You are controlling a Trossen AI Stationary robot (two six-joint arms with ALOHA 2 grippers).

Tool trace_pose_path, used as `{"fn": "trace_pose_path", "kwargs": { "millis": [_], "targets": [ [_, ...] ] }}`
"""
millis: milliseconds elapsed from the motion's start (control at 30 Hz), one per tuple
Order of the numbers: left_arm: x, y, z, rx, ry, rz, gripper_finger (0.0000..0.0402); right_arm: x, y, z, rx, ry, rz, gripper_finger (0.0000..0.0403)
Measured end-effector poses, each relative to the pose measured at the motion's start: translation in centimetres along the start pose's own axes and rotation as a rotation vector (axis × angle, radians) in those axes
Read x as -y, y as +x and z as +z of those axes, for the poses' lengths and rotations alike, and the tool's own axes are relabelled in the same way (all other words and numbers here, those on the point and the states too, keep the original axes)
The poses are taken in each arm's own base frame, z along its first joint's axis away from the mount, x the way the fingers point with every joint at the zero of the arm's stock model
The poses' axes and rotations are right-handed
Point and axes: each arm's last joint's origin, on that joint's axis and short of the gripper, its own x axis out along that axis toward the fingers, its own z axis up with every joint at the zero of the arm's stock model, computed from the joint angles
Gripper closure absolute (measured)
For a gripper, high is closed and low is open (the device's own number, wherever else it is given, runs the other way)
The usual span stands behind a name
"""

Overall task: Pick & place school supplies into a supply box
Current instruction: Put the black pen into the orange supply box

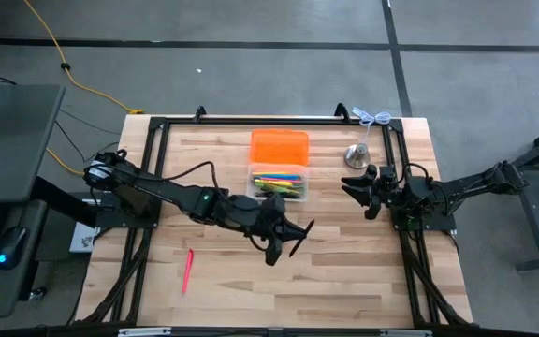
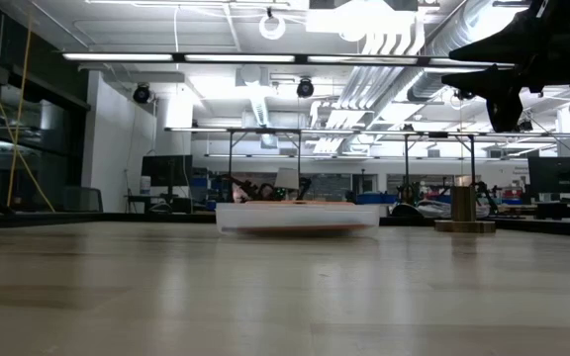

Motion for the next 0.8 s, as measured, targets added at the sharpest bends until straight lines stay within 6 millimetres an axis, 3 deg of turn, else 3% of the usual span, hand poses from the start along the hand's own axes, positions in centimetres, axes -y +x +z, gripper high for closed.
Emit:
{"fn": "trace_pose_path", "kwargs": {
  "millis": [400,800],
  "targets": [
    [-3.8,-0.1,-0.7,-0.112,-0.098,0.311,0.0374,0.0,0.0,0.0,0.002,0.0,-0.004,0.0263],
    [-10.1,-0.8,1.0,-0.262,-0.023,0.468,0.0373,0.0,0.0,0.0,0.004,0.0,-0.007,0.0263]
  ]
}}
